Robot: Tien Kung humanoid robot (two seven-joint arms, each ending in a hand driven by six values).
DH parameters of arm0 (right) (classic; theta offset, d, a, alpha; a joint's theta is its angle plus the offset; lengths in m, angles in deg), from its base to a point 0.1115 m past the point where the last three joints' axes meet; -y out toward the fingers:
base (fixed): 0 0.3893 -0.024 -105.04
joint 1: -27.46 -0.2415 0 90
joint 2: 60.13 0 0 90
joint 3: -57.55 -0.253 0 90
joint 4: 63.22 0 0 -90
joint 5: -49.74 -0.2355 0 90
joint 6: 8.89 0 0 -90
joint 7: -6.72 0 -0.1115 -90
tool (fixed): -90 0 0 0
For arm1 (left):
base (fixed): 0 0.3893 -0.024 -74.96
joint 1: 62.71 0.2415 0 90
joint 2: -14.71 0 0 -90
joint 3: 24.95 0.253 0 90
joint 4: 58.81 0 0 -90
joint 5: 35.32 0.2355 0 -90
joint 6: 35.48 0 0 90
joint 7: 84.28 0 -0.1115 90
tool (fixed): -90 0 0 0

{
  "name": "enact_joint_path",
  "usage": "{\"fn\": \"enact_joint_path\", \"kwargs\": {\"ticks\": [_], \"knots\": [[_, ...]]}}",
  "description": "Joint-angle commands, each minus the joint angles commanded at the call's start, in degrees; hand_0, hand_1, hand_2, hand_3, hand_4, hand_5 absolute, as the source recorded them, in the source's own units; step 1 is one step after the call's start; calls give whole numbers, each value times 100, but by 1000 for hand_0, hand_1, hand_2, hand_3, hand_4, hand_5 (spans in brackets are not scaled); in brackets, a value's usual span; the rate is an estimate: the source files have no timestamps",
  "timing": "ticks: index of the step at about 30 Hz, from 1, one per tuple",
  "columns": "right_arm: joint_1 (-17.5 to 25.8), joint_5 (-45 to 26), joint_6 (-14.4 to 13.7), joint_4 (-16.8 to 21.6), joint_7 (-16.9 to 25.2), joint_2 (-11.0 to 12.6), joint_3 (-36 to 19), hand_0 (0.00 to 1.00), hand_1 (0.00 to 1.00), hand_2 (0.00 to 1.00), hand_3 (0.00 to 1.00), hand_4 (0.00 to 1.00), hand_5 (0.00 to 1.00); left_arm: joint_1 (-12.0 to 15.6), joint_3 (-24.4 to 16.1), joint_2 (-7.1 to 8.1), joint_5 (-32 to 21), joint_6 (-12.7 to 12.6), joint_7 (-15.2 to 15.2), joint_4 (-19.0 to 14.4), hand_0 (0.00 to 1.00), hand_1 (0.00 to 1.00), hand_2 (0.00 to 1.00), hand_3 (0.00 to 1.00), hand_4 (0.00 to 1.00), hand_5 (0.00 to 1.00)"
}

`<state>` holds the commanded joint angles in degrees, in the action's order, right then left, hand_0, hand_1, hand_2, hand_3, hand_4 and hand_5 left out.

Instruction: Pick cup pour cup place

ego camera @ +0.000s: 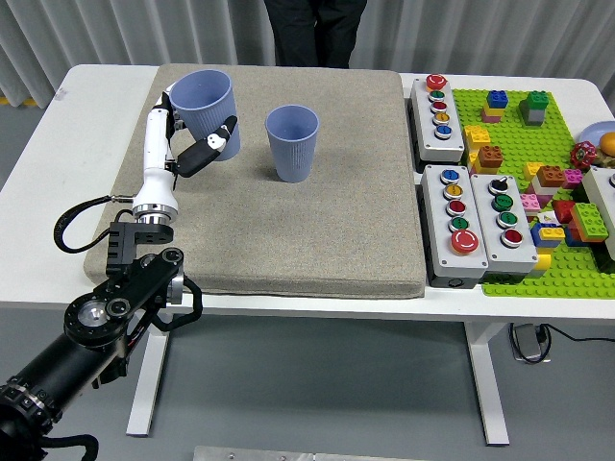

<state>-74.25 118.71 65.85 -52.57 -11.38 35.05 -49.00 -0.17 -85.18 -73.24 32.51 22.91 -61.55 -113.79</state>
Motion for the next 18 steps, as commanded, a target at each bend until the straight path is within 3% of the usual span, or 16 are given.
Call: {"fn": "enact_joint_path", "kwargs": {"ticks": [5, 14, 18], "knots": [[-3, 10, -1, -1, 4, 2, -5, 678, 623, 581, 572, 2, 187, 73, 198, -59, 128, -85, 35, 185, 540, 511, 564, 513, 702, 93], [-17, 33, 11, -3, 6, 1, -30, 677, 623, 581, 573, 2, 186, 153, 431, -137, -254, -193, 264, 284, 540, 520, 569, 513, 703, 94], [-43, 48, 12, -2, 0, -1, -39, 677, 623, 581, 573, 2, 189, 151, 417, -154, -580, -279, 507, 348, 542, 522, 582, 516, 709, 101]]}}
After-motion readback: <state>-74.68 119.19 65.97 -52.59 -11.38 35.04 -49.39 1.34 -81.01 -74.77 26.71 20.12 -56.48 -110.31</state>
